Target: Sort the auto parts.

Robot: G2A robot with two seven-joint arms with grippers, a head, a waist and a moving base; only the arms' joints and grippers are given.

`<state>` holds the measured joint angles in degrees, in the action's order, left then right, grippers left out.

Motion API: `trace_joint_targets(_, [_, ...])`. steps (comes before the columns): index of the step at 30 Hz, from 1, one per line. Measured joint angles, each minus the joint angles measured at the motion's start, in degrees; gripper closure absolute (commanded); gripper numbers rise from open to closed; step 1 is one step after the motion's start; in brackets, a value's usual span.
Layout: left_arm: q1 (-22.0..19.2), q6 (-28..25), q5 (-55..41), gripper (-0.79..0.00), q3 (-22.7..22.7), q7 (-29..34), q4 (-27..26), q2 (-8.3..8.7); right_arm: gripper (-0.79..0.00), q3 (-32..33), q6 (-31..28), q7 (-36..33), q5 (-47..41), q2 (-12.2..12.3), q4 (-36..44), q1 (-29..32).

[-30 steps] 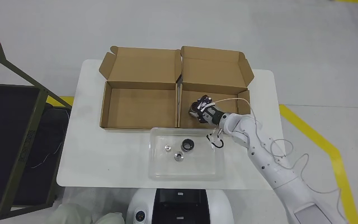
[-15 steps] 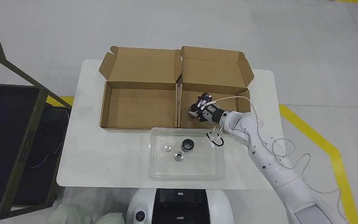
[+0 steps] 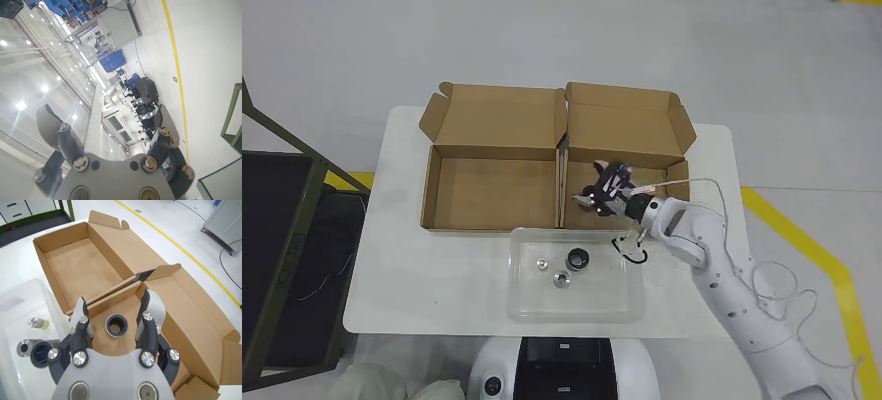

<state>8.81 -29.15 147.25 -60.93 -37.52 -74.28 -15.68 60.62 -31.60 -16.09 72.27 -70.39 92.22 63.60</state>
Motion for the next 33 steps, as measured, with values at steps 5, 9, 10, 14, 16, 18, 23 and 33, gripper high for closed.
trace_joint_targets(5, [0.0, 0.0, 0.0, -0.785, 0.0, 0.0, 0.0, 0.00, -0.628, 1.4, -2.2, -1.4, -1.3, 0.7, 6.0, 3.5])
trace_joint_targets(9, [0.0, 0.0, 0.0, -0.785, 0.0, 0.0, 0.0, 0.00, -0.643, 2.8, -3.3, -2.0, -1.9, 1.3, 10.3, 7.1])
trace_joint_targets(10, [0.0, 0.0, 0.0, -0.785, 0.0, 0.0, 0.0, 0.00, -0.643, 3.1, -3.5, -2.0, -2.0, 1.4, 11.2, 7.9])
trace_joint_targets(14, [0.0, 0.0, 0.0, -0.785, 0.0, 0.0, 0.0, 0.00, -0.646, 3.6, -4.8, -2.1, -2.0, 1.9, 14.9, 11.1])
trace_joint_targets(16, [0.0, 0.0, 0.0, -0.785, 0.0, 0.0, 0.0, 0.00, -0.643, 3.3, -5.8, -2.2, -1.6, 2.1, 16.8, 12.6])
trace_joint_targets(18, [0.0, 0.0, 0.0, -0.785, 0.0, 0.0, 0.0, 0.00, -0.643, 3.0, -6.6, -2.2, -1.3, 2.3, 18.1, 13.9])
trace_joint_targets(23, [0.0, 0.0, 0.0, -0.785, 0.0, 0.0, 0.0, 0.00, -0.646, 2.0, -8.7, -2.4, 0.0, 2.7, 19.7, 16.3])
trace_joint_targets(33, [0.0, 0.0, 0.0, -0.785, 0.0, 0.0, 0.0, 0.00, -0.646, 1.6, -12.7, -0.1, 5.5, 3.7, 19.4, 19.1])
